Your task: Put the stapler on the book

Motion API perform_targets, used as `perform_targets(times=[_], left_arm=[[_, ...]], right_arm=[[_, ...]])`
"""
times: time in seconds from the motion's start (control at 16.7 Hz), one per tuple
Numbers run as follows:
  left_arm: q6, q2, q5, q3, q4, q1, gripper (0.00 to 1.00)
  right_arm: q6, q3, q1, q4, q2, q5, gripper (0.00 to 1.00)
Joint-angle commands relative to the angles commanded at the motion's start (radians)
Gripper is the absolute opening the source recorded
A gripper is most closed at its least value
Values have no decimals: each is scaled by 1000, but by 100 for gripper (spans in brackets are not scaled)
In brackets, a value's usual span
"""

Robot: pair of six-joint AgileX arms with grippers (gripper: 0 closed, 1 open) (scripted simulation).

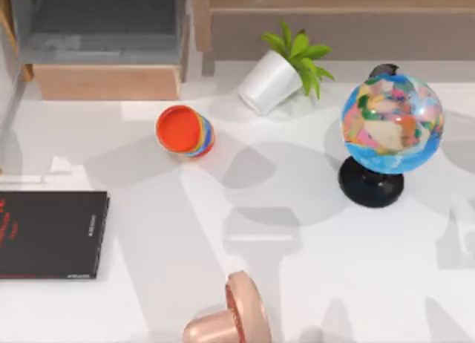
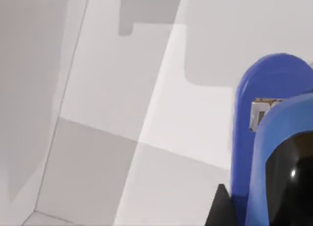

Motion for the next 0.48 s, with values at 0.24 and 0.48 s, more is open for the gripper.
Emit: perform_targets(times=[0.24, 0.48], left_arm=[[57, -206, -58, -132, 42, -31, 0], [98, -420, -105, -324, 99, -71, 0]], right_arm=[[0, 0, 0, 0, 0, 0, 100], [0, 0, 0, 0, 0, 0, 100]])
